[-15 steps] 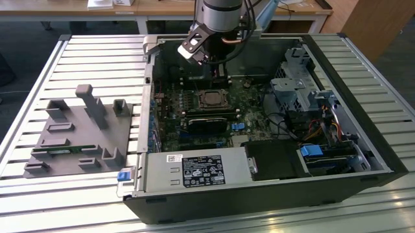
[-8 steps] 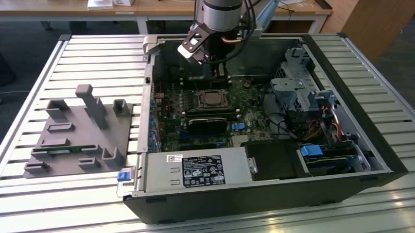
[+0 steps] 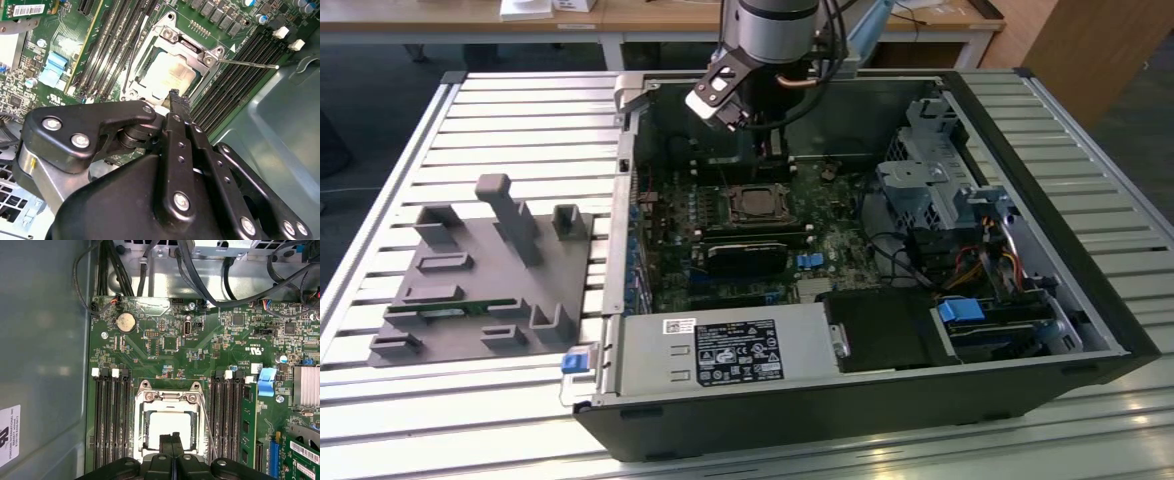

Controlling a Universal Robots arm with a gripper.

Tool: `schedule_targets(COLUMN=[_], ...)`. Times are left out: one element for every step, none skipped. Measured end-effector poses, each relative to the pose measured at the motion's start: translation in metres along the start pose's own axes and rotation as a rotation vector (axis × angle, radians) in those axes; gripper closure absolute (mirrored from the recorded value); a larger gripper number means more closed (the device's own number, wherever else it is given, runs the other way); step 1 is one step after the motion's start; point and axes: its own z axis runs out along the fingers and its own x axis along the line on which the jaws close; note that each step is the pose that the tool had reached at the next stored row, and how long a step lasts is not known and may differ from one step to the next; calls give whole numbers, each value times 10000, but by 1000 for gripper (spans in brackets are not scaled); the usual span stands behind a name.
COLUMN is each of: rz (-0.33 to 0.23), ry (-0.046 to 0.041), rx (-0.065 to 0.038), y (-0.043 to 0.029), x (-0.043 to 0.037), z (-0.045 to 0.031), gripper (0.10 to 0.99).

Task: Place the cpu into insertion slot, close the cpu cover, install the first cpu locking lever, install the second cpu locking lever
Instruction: 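Install the first cpu locking lever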

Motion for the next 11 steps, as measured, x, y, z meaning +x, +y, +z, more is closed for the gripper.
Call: schedule_targets(rz=[0, 0, 0, 0, 0, 0, 0, 0, 0, 0, 0], ry=[2, 3, 3, 4, 2, 2, 3, 4, 4, 3, 2], rx=[-1, -1, -2, -2, -1, -1, -1, -2, -2, -2, -1], y=[0, 0, 0, 0, 0, 0, 1, 1, 1, 1, 1], x=[0, 0, 0, 0, 0, 0, 0, 0, 1, 0, 0], z=[-2, -5, -6, -9, -12, -15, -17, -18, -20, -22, -24], gripper=[980, 980, 980, 980, 980, 980, 980, 980, 980, 980, 980])
